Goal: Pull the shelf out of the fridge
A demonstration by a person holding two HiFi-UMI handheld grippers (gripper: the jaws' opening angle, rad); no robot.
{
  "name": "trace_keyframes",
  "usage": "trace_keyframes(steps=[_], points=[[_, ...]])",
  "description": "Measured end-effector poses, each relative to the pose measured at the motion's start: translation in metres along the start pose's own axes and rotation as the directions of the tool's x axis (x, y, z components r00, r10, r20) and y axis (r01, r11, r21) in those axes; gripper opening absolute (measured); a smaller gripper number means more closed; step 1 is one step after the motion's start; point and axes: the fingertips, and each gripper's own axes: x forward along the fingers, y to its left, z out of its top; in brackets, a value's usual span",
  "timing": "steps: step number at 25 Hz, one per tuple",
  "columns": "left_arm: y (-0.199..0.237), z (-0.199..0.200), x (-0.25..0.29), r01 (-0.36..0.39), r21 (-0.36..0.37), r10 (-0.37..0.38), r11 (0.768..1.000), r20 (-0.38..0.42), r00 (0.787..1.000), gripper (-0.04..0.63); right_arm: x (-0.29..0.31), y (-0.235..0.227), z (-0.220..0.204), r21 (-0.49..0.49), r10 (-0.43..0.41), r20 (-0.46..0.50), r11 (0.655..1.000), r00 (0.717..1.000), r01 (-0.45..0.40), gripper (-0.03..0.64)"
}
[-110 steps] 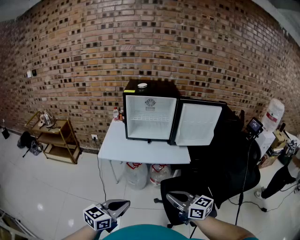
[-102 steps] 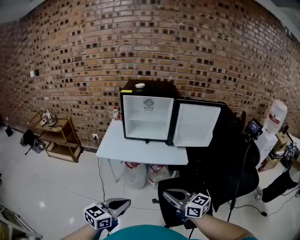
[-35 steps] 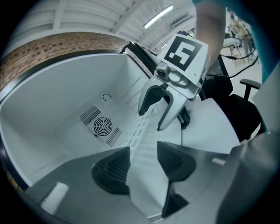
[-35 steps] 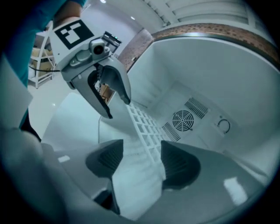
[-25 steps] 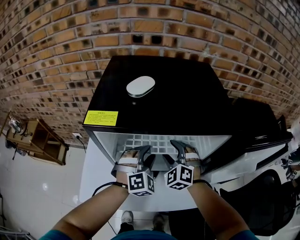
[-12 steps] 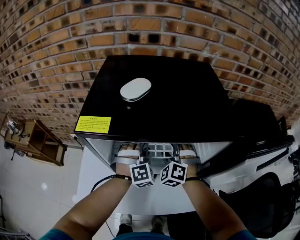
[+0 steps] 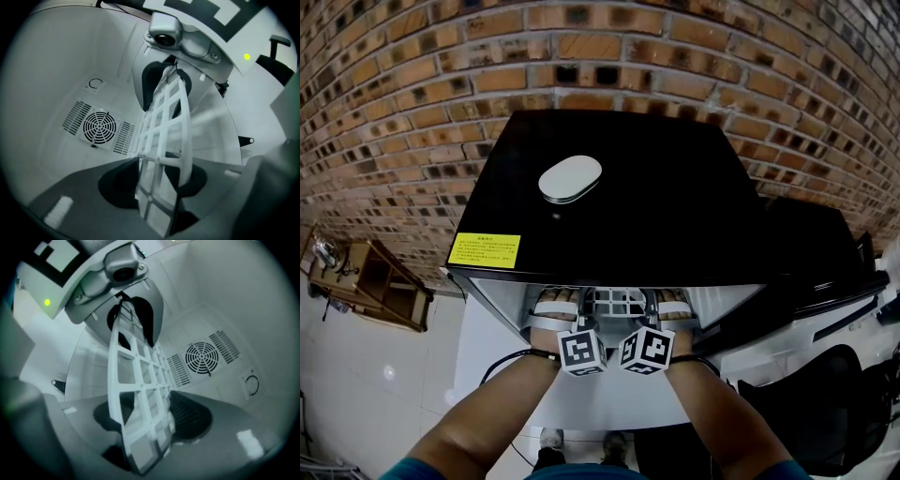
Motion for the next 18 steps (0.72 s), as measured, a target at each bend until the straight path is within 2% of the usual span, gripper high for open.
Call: trace_keyframes(steps=[10,14,18], points=[[0.0062,-0.0013,-0.0037,-0.042,0.015,0.042,0.999,-0.023,0.999,0.116,-0.0008,-0.0036,-0.0003,-0.059,-0.064,-0.020,0.996,0.998,0.063,0.154],[0.0069,-0.0076,-0.0021,-0.060,0.057,0.063,0.997,-0.054,0.997,0.112,-0.0021,-0.0044,-0.0009,-0.074,-0.080,-0.036,0.994,0.996,0.077,0.142],[0.0043,-0.0019,-0.0086,-0.054,0.032,0.056,0.998,-0.038,0.998,0.110,-0.0071,-0.0019,-0.0007,-0.080,-0.096,-0.032,0.992,0.995,0.093,0.129]])
